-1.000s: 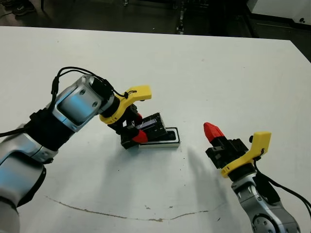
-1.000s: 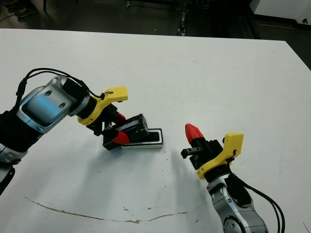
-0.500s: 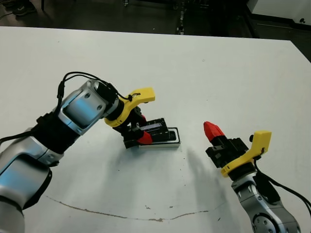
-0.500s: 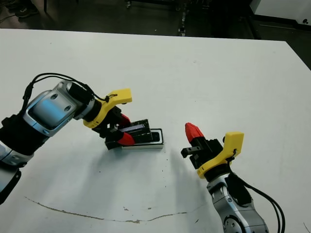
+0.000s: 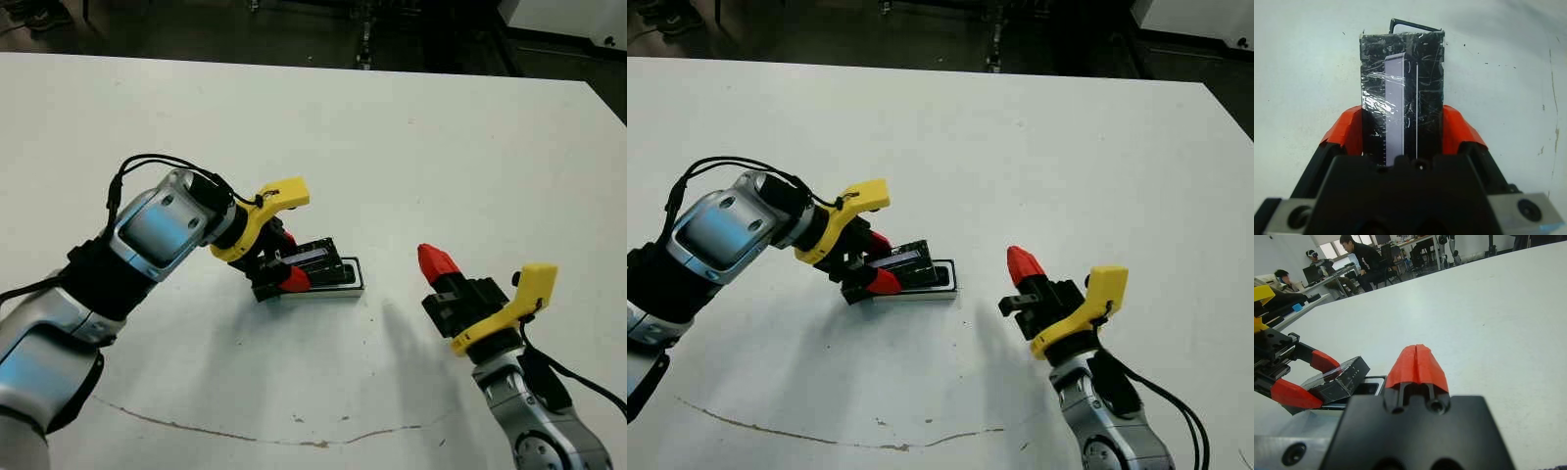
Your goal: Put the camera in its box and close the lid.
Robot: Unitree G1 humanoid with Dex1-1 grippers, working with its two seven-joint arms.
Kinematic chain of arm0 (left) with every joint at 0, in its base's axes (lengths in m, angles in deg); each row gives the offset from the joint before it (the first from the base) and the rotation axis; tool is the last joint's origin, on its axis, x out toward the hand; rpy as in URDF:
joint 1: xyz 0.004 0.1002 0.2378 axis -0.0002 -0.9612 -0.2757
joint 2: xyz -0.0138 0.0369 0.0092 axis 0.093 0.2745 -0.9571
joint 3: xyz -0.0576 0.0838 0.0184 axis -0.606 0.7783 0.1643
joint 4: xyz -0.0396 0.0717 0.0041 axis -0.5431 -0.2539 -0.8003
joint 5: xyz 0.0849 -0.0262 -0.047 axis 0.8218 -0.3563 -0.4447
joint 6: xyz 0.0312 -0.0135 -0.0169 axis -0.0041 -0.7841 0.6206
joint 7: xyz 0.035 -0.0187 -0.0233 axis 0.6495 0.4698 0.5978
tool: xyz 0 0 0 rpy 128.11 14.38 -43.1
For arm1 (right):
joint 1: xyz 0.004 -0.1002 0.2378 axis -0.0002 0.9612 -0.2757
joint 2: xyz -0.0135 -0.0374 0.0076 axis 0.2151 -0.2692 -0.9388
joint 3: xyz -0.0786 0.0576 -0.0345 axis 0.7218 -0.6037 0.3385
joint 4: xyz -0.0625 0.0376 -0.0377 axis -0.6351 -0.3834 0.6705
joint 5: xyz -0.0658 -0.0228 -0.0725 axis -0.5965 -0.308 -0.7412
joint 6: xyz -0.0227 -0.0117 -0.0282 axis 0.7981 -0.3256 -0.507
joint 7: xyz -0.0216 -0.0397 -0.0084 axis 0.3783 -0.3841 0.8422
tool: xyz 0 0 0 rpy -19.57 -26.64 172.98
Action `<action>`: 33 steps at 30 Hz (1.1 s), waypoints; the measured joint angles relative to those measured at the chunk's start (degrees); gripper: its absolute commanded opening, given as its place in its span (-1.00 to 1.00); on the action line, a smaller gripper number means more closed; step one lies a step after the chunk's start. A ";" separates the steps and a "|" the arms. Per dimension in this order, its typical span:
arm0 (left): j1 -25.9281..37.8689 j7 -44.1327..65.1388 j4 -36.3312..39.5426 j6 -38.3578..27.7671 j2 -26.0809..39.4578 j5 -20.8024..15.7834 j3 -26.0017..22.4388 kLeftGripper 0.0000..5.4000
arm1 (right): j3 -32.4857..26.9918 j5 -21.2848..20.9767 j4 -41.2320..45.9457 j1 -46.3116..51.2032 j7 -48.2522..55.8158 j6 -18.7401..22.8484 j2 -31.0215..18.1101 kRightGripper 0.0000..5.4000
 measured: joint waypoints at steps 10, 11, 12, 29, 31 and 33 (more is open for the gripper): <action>-2.47 -0.37 -1.15 -7.47 -0.57 0.28 -0.45 0.17 | -0.27 0.74 0.24 0.00 -0.08 0.45 -0.10 -1.00; -2.92 -0.38 -1.34 -9.12 -0.60 0.45 -0.48 0.17 | -0.27 0.71 0.24 0.00 -0.08 0.44 -0.11 -1.00; -3.18 -0.36 -1.58 -10.48 -0.65 0.59 -0.45 0.17 | -0.27 0.70 0.24 0.00 -0.09 0.44 -0.12 -1.00; -3.93 -0.73 -1.73 -10.96 -2.08 0.82 -0.75 0.17 | -0.24 0.67 0.92 -0.01 -0.73 0.98 -0.22 -1.00; -4.18 -0.93 -1.68 -10.72 -2.31 0.81 -1.05 0.17 | -0.26 0.69 0.94 -0.01 -0.71 0.99 -0.22 -1.00; -4.35 -1.27 -1.66 -9.71 -2.67 0.58 -1.48 0.17 | -0.26 0.68 0.94 0.00 -0.64 0.98 -0.29 -1.00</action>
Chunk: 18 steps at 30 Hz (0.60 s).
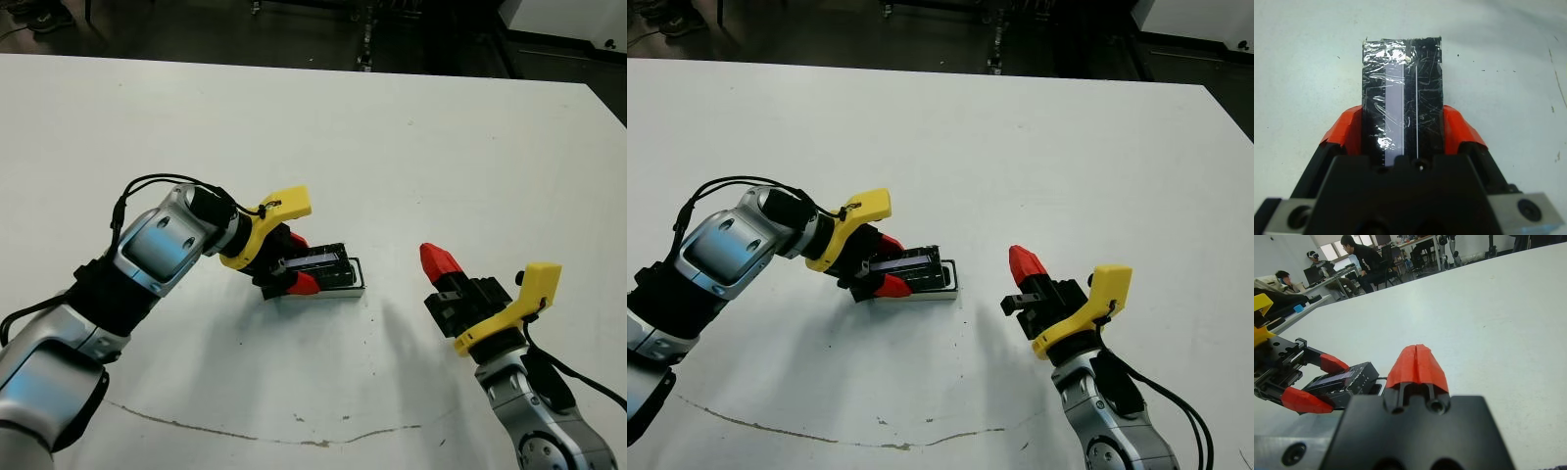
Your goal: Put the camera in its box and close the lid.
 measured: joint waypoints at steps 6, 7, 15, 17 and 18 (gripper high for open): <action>-0.99 -1.01 0.53 1.21 -0.64 -0.28 -1.43 0.17 | -0.33 0.39 0.00 -0.10 0.04 0.56 -0.50 -1.00; -1.24 -1.29 0.71 1.22 -0.69 -0.34 -1.68 0.17 | -0.45 0.67 0.00 -0.14 0.04 0.58 -0.51 -1.00; -2.71 -2.76 1.81 1.05 -1.14 -0.50 -2.62 0.17 | -0.66 1.14 0.14 -0.49 -0.23 1.05 -0.71 -1.00; -3.35 -2.80 1.80 -1.06 -1.10 -0.43 -2.63 0.17 | -0.75 1.20 0.18 -0.54 -0.33 1.16 -0.78 -1.00; -3.65 -2.82 1.80 -2.28 -1.09 -0.28 -2.60 0.17 | -0.76 1.25 0.19 -0.58 -0.34 1.24 -0.81 -1.00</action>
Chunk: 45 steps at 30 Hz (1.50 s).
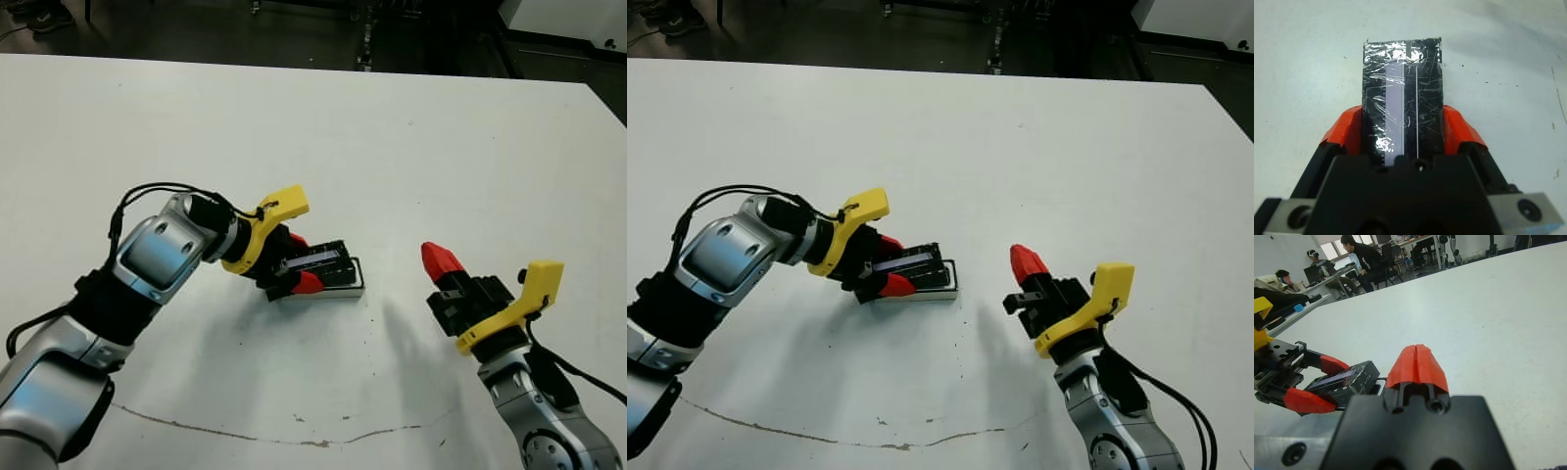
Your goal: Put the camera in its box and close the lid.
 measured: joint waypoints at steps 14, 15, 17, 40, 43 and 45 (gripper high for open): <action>-2.50 -0.36 -1.27 -17.83 0.00 6.50 3.69 0.17 | -0.54 0.24 0.02 -0.41 0.01 0.22 -1.11 -1.00; -2.49 -0.35 -1.64 -18.79 -0.04 6.66 3.83 0.17 | -0.69 0.41 0.02 -0.41 0.01 0.23 -1.11 -1.00; -2.38 -0.35 -2.23 -20.26 -0.08 7.50 4.19 0.17 | -1.00 0.78 0.02 -0.42 0.00 0.23 -1.11 -1.00; 1.09 0.99 -12.22 -13.55 -6.82 7.02 3.36 0.17 | -2.64 1.36 0.31 -0.61 0.24 0.20 -1.58 -1.00; 2.27 1.27 -11.74 -8.09 -7.53 7.02 3.47 0.17 | -2.64 1.31 0.32 -0.61 0.15 0.20 -1.58 -1.00; 2.70 1.24 -11.14 -6.03 -7.76 7.06 3.61 0.17 | -2.64 1.31 0.32 -0.62 0.13 0.20 -1.58 -1.00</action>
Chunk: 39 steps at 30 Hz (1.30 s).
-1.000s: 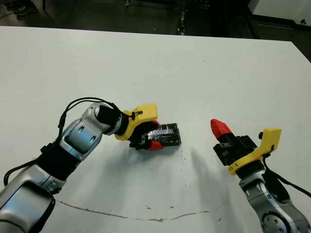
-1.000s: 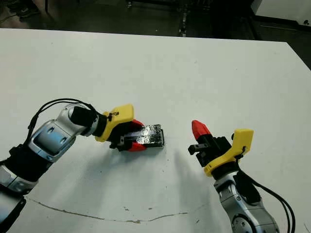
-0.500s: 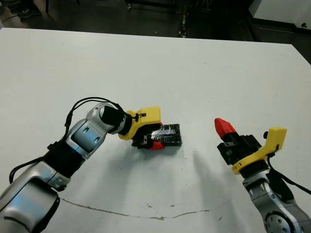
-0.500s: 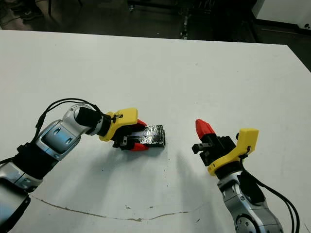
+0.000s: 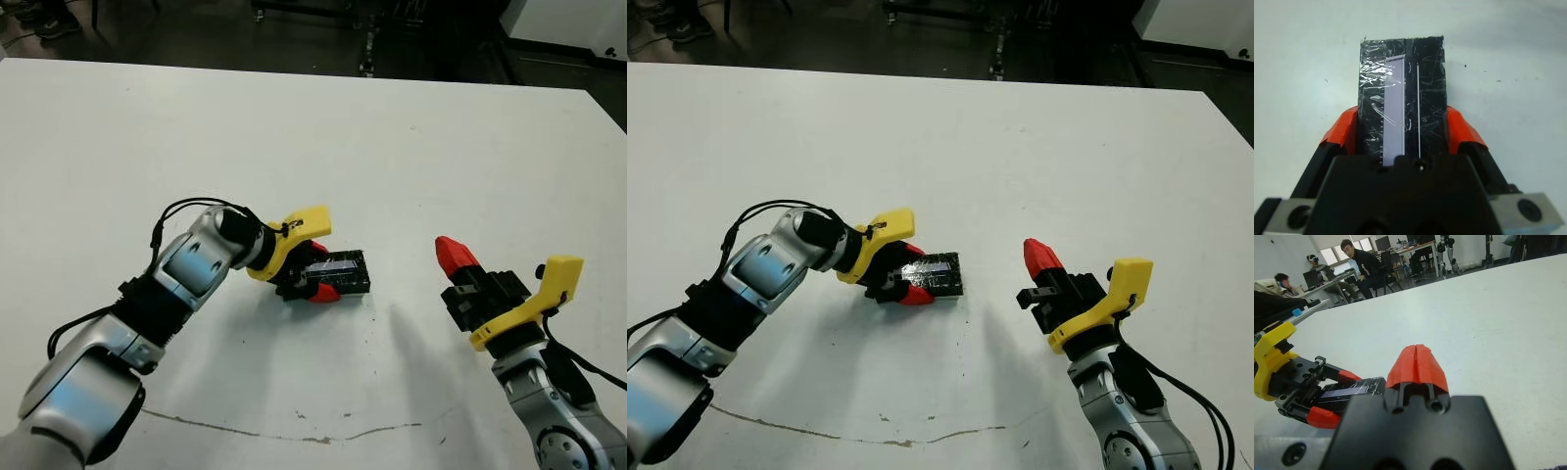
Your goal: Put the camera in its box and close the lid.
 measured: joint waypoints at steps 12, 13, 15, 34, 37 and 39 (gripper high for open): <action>-0.50 -1.54 2.62 -3.53 0.02 3.78 2.25 0.17 | 0.01 -0.07 0.00 -0.03 0.03 -0.01 0.00 -1.00; -0.97 -2.03 3.37 -4.56 0.23 4.26 2.43 0.24 | 0.01 -0.08 0.00 -0.03 0.06 -0.01 0.00 -1.00; -1.88 -3.08 5.17 -7.34 0.83 5.64 3.08 0.35 | 0.02 -0.09 -0.01 -0.04 0.09 -0.02 0.00 -1.00; -3.58 -4.27 5.09 -16.45 0.48 6.56 3.94 1.00 | 0.05 0.68 0.00 -0.26 -0.13 0.00 -0.21 -1.00; -3.75 -4.25 4.60 -17.05 0.57 6.48 3.60 1.00 | 0.05 0.68 0.00 -0.43 -0.13 0.00 -0.21 -1.00; -4.09 -4.30 4.44 -17.60 0.81 6.46 3.11 1.00 | 0.05 0.72 0.00 -0.55 -0.13 0.00 -0.21 -1.00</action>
